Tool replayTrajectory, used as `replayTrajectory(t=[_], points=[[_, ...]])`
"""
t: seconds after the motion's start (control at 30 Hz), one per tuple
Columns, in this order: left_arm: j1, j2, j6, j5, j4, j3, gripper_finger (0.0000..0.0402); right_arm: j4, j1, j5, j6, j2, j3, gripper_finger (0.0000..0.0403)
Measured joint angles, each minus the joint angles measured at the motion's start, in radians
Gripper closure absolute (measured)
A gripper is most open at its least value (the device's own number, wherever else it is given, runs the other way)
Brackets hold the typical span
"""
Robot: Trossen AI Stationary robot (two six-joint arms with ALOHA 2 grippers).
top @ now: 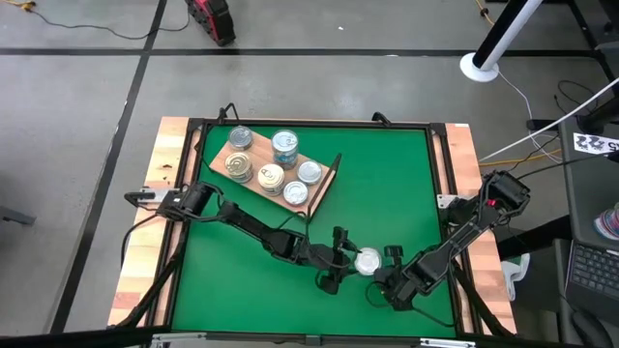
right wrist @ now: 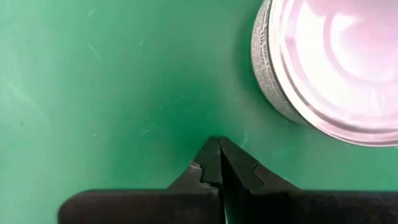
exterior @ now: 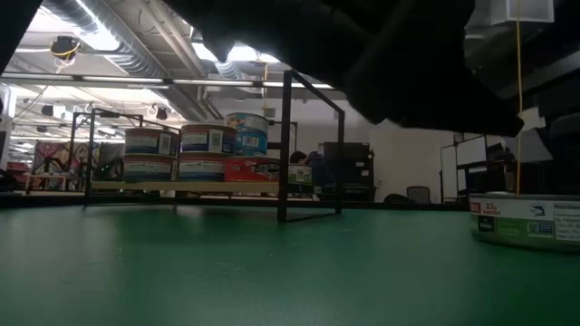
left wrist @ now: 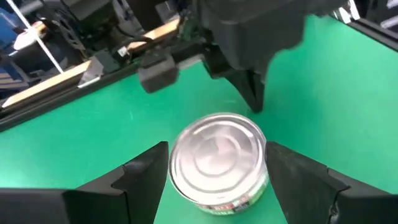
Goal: Stack canned seafood by type on shelf
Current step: Stack the green tuna can on top of the green tuna
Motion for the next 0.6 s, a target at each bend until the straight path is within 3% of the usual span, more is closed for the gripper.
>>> replayTrajectory(t=[0.27, 0.6], points=[[0.001, -0.001, 0.084, 0.039, -0.023, 0.0, 0.0139, -0.052, -0.003, 0.052, -0.042, -0.075, -0.003, 0.0403], [0.001, -0.001, 0.137, 0.085, -0.025, 0.0, 0.0139, -0.176, -0.002, 0.253, -0.005, -0.112, -0.002, 0.0403]])
